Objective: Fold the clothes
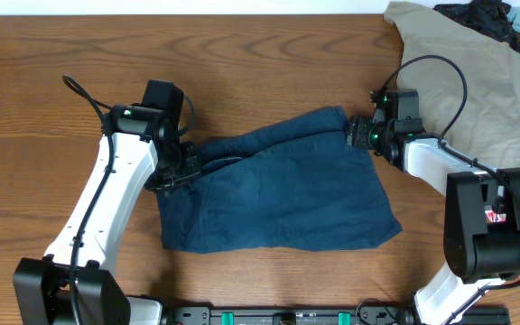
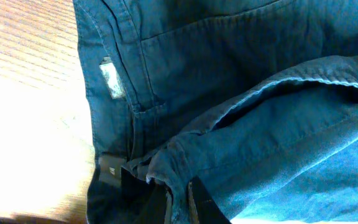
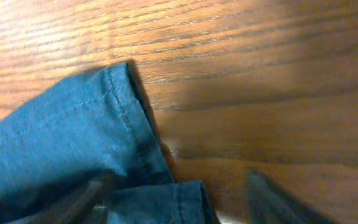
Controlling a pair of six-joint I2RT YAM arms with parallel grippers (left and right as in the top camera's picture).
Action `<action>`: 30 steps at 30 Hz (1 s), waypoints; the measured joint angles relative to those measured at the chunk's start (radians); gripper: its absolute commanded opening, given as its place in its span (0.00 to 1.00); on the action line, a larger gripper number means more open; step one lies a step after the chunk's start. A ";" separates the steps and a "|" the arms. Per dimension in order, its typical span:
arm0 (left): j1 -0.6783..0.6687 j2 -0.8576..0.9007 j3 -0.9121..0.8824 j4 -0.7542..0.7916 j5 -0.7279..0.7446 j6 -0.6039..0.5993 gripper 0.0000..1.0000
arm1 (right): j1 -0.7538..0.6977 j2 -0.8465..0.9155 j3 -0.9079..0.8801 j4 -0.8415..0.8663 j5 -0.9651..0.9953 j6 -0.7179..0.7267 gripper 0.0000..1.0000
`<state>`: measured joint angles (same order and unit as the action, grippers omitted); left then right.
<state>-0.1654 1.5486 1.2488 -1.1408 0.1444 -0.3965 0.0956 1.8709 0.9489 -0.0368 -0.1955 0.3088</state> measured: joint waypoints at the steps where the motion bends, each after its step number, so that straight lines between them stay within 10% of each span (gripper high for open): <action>1: 0.000 0.000 0.000 0.000 0.000 0.000 0.06 | 0.000 0.005 0.000 0.001 -0.002 0.002 0.35; 8: 0.000 0.000 0.000 0.000 0.003 0.000 0.06 | 0.000 0.014 0.000 -0.001 -0.029 0.013 0.01; 30: 0.000 0.000 0.000 -0.103 0.004 -0.026 0.06 | -0.040 -0.460 0.196 -0.388 -0.114 -0.058 0.01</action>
<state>-0.1654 1.5486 1.2491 -1.2434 0.1486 -0.4225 0.0555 1.4109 1.1446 -0.4244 -0.3096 0.2508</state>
